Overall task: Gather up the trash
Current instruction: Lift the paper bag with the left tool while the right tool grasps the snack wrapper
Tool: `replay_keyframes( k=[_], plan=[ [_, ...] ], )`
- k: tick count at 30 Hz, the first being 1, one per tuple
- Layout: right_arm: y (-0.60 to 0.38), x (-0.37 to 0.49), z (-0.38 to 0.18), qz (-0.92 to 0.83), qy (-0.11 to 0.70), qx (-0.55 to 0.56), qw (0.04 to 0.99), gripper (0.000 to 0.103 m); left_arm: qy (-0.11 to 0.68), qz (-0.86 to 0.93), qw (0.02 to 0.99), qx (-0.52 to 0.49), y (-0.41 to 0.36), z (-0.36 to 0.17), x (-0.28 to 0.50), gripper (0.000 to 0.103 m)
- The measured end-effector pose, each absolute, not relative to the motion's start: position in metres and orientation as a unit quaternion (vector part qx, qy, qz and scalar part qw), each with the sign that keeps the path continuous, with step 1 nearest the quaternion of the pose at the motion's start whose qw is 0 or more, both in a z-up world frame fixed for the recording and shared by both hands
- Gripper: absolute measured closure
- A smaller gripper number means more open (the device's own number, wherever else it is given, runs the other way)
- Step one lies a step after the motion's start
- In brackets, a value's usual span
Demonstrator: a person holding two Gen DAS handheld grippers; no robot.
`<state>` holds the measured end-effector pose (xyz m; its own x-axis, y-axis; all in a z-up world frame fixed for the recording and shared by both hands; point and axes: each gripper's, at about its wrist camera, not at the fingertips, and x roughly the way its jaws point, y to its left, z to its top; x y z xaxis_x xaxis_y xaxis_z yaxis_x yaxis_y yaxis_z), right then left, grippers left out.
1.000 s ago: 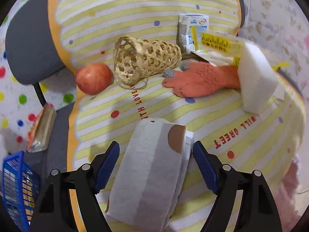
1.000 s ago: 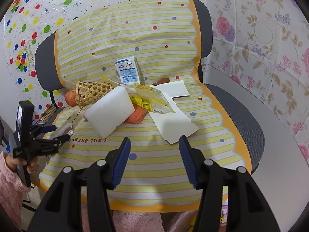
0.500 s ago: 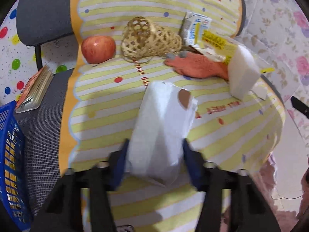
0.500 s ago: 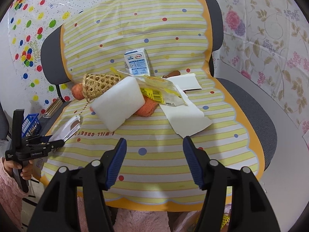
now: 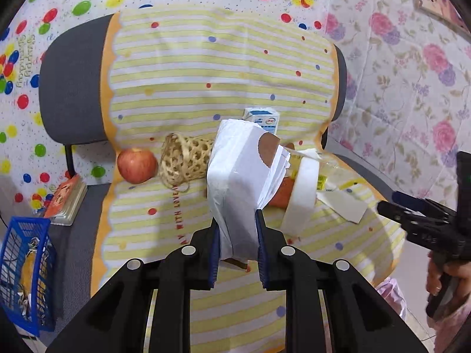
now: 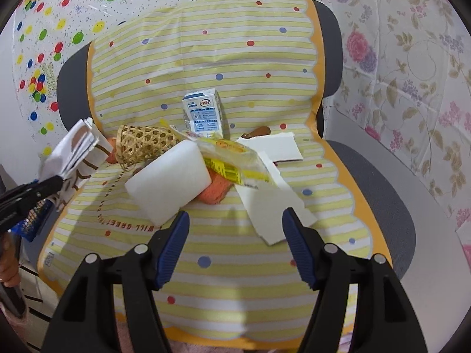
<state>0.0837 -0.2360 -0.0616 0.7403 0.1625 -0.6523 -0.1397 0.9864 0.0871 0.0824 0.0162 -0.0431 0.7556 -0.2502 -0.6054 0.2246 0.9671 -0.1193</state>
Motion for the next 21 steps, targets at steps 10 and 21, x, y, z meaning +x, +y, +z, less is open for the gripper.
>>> replay_keyframes(
  k=[10,21],
  plan=[
    [-0.211,0.149,-0.07,0.113,0.333,-0.117,0.929,0.061,0.356,-0.113,0.927,-0.044,0.023,-0.058,0.107,0.081],
    [-0.253,0.137,-0.027,0.045,0.263,-0.044,0.963,0.101,0.341,-0.114,0.932,-0.05,0.015,-0.046,0.098,0.081]
  ],
)
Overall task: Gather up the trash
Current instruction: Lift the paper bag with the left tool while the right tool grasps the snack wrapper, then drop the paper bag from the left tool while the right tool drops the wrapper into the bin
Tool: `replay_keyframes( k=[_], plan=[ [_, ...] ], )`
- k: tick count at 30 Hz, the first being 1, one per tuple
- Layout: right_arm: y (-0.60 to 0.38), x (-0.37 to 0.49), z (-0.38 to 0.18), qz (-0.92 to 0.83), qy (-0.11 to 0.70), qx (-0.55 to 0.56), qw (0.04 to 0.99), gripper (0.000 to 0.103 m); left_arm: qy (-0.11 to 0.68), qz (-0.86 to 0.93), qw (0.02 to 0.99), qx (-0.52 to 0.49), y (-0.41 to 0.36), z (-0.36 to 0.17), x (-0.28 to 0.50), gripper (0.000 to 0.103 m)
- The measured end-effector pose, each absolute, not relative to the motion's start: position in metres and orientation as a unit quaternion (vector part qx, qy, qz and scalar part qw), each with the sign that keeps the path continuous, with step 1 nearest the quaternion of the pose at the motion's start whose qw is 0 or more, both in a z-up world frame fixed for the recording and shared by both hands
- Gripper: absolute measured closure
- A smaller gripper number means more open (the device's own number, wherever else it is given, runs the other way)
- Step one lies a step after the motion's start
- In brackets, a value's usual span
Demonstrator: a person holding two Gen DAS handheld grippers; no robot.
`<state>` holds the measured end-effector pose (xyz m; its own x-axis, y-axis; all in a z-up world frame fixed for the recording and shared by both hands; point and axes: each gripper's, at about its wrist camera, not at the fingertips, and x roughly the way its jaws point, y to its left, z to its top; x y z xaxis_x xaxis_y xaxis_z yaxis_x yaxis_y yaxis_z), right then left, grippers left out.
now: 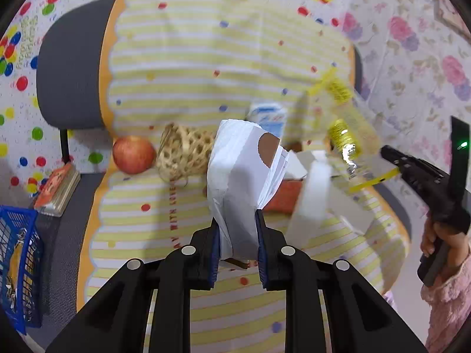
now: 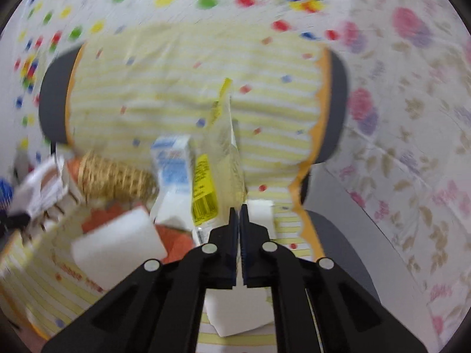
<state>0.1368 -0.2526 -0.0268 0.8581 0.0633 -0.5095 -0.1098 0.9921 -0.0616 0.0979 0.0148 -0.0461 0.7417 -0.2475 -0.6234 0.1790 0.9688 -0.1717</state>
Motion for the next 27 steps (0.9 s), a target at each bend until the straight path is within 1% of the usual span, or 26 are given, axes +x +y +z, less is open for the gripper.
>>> replay_keyframes(
  k=[4,9,13,27],
  plan=[
    [-0.275,0.094,-0.002,0.029,0.254,0.015,0.967,0.101,0.311,-0.146,0.938,-0.046,-0.005,-0.029,0.076,0.081],
    [-0.285,0.027,0.0,0.023,0.259,0.035,0.965,0.101,0.297,-0.19,0.935,-0.039,-0.041,-0.027,0.047,0.081],
    [-0.292,-0.019,-0.01,-0.002,0.273,0.044,0.961,0.101,0.299,-0.227,0.926,-0.037,-0.067,-0.036,0.023,0.081],
    [-0.331,-0.152,-0.061,-0.102,0.331,0.079,0.935,0.1,0.32,-0.342,0.883,0.034,-0.153,-0.077,-0.065,0.081]
  ],
)
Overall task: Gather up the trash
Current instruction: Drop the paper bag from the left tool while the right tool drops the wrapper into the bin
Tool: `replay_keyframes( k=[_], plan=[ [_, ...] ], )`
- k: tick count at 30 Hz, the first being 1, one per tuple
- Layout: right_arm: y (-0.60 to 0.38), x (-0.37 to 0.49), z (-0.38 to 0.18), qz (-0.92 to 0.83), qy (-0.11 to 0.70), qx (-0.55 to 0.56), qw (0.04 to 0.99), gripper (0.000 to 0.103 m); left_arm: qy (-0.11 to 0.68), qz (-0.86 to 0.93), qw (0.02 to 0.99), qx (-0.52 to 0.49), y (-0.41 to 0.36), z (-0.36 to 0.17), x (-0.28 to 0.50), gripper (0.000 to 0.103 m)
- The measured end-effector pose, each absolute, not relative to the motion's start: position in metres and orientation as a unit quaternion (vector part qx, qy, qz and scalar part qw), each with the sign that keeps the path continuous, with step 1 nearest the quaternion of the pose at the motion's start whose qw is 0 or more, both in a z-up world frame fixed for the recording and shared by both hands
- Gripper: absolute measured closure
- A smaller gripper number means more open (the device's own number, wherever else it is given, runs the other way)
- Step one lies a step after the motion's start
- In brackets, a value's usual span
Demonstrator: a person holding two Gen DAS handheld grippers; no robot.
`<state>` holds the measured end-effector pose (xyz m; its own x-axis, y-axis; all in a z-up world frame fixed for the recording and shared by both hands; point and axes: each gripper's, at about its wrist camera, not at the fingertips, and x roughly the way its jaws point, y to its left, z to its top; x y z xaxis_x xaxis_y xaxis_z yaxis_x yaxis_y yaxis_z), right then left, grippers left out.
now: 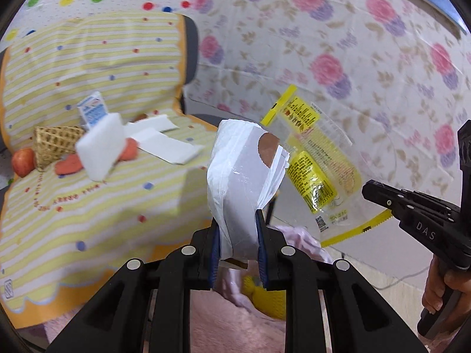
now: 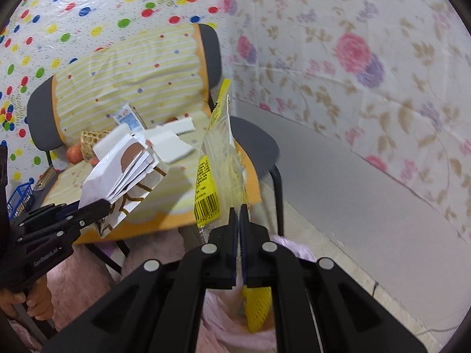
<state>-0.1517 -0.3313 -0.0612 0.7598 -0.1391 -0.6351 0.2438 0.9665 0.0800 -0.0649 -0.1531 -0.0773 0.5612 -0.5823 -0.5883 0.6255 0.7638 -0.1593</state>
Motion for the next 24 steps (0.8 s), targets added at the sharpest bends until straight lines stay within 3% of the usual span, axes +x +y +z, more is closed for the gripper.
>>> replay_keyframes(
  k=[8,18,20,22,24],
  plan=[
    [-0.351,-0.195,-0.095,-0.153,0.372,0.097,0.91,0.1,0.342,-0.382,0.857,0.062,-0.193,-0.107,-0.089,0.081],
    [-0.368,-0.18,-0.136,-0.172,0.437,0.118,0.875,0.1,0.377,-0.389,0.836,0.089,-0.228,-0.129,-0.078,0.079],
    [-0.372,-0.17,-0.146,-0.167,0.452,0.12,0.868,0.099,0.384,-0.388,0.832,0.098,-0.236,-0.134,-0.073,0.075],
    [-0.373,-0.164,-0.153,-0.164,0.459,0.118,0.865,0.099,0.39,-0.387,0.829,0.104,-0.242,-0.137,-0.07,0.061],
    [-0.375,-0.159,-0.157,-0.165,0.461,0.12,0.864,0.095,0.392,-0.385,0.829,0.102,-0.244,-0.139,-0.066,0.055]
  ],
)
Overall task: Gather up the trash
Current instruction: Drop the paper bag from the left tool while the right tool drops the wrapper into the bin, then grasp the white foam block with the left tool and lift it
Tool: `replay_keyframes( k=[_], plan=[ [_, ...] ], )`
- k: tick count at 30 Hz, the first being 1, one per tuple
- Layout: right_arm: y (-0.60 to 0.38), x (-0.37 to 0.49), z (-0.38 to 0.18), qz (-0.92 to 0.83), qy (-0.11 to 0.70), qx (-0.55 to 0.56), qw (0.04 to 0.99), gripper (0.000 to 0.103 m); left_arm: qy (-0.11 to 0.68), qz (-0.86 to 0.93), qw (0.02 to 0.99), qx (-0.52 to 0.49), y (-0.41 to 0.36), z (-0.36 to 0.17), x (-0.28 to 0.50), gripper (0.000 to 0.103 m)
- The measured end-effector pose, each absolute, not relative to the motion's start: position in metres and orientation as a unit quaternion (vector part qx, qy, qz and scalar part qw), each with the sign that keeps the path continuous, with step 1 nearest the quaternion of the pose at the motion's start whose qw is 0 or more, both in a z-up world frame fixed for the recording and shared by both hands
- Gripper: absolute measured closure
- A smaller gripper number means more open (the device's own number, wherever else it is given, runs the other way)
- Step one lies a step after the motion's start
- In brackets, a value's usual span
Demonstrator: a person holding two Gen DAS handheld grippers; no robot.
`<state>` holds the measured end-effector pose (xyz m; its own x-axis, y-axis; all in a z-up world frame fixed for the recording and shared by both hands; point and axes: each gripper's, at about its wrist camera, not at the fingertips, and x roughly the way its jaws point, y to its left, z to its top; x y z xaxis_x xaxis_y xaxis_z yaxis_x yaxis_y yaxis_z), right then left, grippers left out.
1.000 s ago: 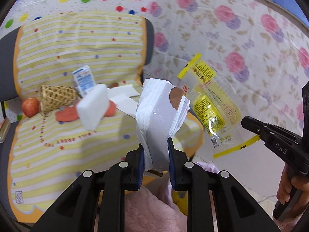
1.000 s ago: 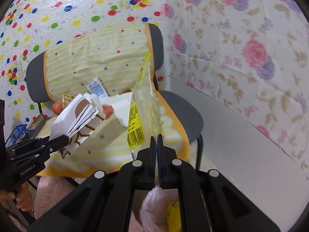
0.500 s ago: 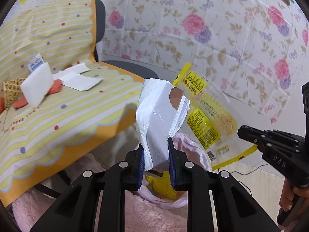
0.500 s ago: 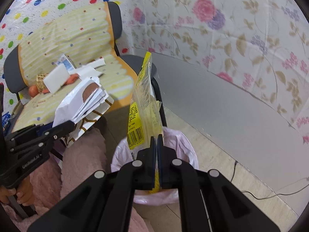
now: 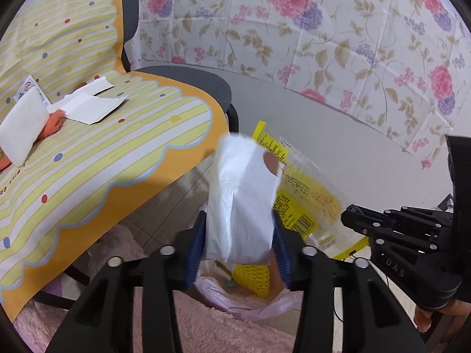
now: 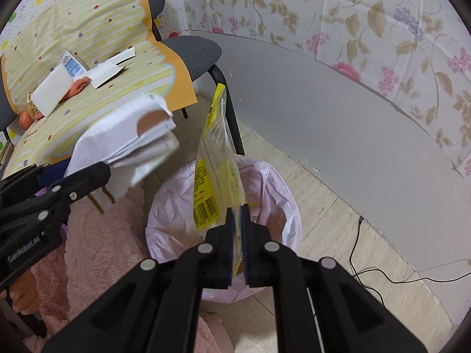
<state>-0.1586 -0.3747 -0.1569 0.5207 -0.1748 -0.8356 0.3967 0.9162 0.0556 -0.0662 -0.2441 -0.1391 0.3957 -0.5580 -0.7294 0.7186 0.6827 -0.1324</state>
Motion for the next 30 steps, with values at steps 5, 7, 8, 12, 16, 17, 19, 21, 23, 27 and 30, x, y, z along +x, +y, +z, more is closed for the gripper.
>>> replay_keyframes(
  k=[5,7,8,12,16,17,19,21,23,27,30],
  plan=[
    [-0.38,-0.156,-0.161,-0.171,0.467,0.117,0.86,0.067,0.39,-0.377,0.836,0.088,-0.235,-0.135,-0.056,0.049],
    [-0.383,-0.157,-0.158,-0.173,0.462,0.12,0.861,0.067,0.391,-0.366,0.841,0.081,-0.229,-0.132,-0.051,0.049],
    [-0.385,-0.158,-0.156,-0.173,0.458,0.122,0.863,0.067,0.391,-0.359,0.844,0.077,-0.223,-0.13,-0.049,0.049],
    [-0.397,-0.157,-0.14,-0.173,0.43,0.13,0.876,0.067,0.387,-0.328,0.859,0.069,-0.205,-0.121,-0.043,0.049],
    [-0.403,-0.151,-0.125,-0.152,0.4,0.136,0.894,0.067,0.382,-0.294,0.874,0.052,-0.188,-0.108,-0.036,0.049],
    [-0.404,-0.149,-0.121,-0.145,0.392,0.136,0.898,0.067,0.38,-0.283,0.88,0.048,-0.184,-0.104,-0.035,0.049],
    [-0.405,-0.144,-0.116,-0.13,0.381,0.139,0.905,0.067,0.377,-0.271,0.885,0.046,-0.182,-0.099,-0.035,0.047],
    [-0.404,-0.137,-0.113,-0.117,0.374,0.137,0.91,0.067,0.373,-0.261,0.889,0.048,-0.183,-0.094,-0.035,0.047],
    [-0.403,-0.131,-0.112,-0.103,0.369,0.137,0.913,0.067,0.371,-0.257,0.891,0.052,-0.186,-0.092,-0.035,0.047],
    [-0.399,-0.123,-0.115,-0.078,0.369,0.149,0.914,0.067,0.37,-0.251,0.893,0.053,-0.187,-0.091,-0.033,0.047],
    [-0.394,-0.122,-0.115,-0.068,0.369,0.15,0.915,0.067,0.375,-0.248,0.892,0.051,-0.184,-0.095,-0.031,0.047]
  ],
)
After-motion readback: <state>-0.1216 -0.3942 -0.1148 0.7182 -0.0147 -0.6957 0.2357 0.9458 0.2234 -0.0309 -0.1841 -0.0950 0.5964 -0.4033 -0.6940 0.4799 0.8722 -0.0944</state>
